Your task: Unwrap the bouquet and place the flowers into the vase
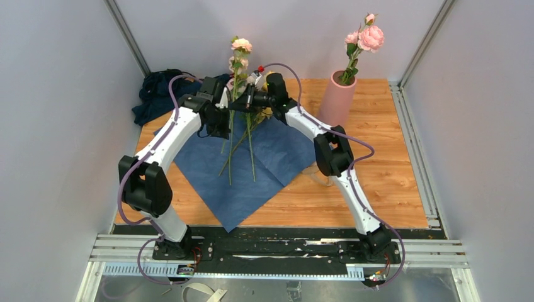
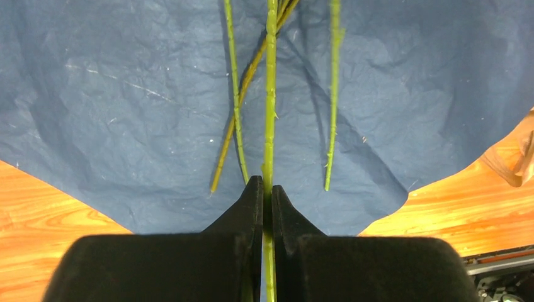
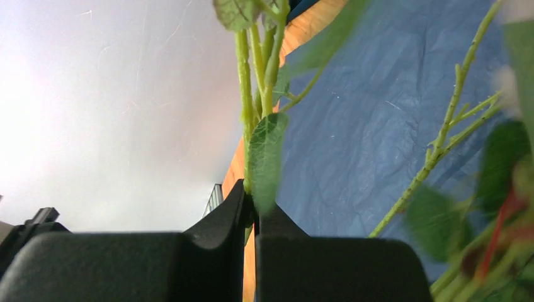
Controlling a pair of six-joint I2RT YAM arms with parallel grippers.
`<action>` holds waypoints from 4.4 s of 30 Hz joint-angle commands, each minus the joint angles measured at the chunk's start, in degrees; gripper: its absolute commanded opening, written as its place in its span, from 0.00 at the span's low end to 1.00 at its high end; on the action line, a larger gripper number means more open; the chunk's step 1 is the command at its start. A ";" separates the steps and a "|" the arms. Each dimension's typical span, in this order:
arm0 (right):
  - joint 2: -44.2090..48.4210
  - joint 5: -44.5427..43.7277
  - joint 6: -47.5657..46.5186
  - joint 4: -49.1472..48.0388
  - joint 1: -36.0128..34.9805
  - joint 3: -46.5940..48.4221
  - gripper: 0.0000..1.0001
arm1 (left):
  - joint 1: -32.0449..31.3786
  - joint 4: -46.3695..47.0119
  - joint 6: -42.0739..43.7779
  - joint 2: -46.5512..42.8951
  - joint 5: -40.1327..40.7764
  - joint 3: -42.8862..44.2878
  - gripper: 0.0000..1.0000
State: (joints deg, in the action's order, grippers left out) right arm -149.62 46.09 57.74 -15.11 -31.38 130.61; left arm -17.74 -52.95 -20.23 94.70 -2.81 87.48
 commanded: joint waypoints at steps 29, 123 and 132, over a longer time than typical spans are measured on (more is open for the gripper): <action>35.19 -4.85 -53.48 28.04 6.58 7.32 0.00 | -0.32 5.35 -1.93 5.74 1.89 -0.77 1.00; 65.85 -14.34 -59.47 27.23 23.01 -26.22 0.75 | 2.88 -7.83 -3.80 30.14 7.09 16.22 0.60; 65.86 -12.56 -58.09 26.25 22.54 -28.13 0.73 | 2.88 -7.62 -3.47 34.89 10.65 17.04 0.53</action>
State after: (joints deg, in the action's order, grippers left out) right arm -84.18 31.53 -1.67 12.82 -8.60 102.91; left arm -14.76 -60.01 -24.01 125.75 5.48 103.81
